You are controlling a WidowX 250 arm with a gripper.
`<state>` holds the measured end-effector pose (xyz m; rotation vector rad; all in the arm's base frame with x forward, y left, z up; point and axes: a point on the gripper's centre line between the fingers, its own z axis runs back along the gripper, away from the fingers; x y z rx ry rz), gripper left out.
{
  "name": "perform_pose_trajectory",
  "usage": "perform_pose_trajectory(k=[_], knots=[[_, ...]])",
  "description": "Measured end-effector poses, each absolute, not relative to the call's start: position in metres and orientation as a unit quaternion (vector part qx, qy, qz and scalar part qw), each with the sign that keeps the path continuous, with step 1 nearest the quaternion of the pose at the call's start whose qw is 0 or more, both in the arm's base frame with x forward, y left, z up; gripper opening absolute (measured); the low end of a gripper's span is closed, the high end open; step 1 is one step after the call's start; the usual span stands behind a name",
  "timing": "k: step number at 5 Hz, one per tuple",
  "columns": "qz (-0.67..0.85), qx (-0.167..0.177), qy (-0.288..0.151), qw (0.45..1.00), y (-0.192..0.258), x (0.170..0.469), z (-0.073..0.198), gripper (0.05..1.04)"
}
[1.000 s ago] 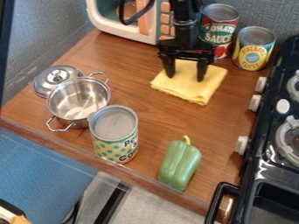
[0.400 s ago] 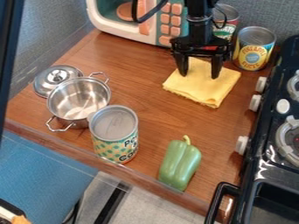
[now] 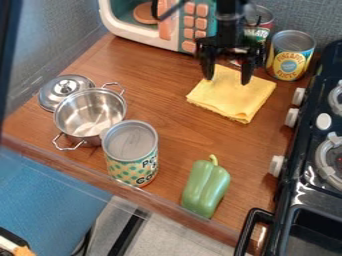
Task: Move the yellow napkin to upper right of the table
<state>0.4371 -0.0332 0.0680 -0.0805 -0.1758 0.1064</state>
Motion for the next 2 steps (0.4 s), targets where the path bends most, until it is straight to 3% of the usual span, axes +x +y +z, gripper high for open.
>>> perform_pose_trajectory(k=[1, 2], knots=[[0.045, -0.018, -0.119, 0.992, -0.0333, 0.4283, 0.0994, 1.001], [0.036, -0.016, -0.122, 0.992, -0.0307, 0.4197, 0.1043, 1.001]])
